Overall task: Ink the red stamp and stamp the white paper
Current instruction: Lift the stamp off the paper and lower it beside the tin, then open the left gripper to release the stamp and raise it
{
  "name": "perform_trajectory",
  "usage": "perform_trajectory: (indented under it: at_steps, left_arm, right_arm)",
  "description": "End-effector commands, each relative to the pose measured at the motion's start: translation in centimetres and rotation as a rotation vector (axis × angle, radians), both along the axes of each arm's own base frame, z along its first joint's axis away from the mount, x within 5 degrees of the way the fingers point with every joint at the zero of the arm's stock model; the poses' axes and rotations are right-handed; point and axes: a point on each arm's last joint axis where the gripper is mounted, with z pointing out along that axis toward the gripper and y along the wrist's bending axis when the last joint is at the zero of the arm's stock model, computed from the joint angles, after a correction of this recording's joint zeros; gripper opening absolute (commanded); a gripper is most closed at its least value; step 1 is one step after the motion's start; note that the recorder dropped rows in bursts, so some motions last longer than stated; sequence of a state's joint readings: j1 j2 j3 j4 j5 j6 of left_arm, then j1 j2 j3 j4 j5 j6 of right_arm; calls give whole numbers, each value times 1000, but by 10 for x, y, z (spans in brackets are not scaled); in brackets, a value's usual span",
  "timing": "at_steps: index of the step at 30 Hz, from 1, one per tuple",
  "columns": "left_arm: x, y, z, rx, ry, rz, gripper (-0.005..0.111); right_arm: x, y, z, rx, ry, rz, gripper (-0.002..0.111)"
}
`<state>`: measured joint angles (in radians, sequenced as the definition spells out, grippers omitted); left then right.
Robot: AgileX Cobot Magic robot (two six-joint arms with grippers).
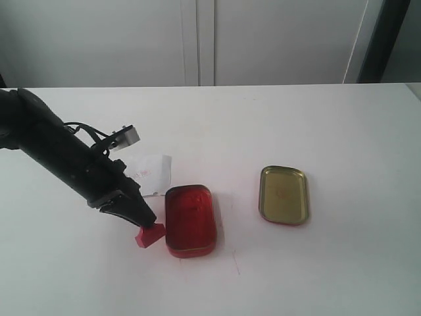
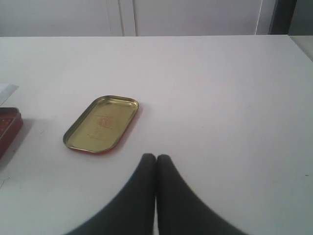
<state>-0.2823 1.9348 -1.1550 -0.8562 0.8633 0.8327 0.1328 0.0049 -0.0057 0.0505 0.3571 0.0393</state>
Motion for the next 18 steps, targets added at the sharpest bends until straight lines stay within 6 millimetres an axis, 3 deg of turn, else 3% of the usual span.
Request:
perform_trajectory:
  at_steps: [1, 18]
  left_arm:
    - [0, 0, -8, -6, 21, 5, 0]
    - [1, 1, -17, 13, 17, -7, 0]
  right_arm:
    - [0, 0, 0, 2, -13, -6, 0]
    - [0, 0, 0, 2, -13, -6, 0]
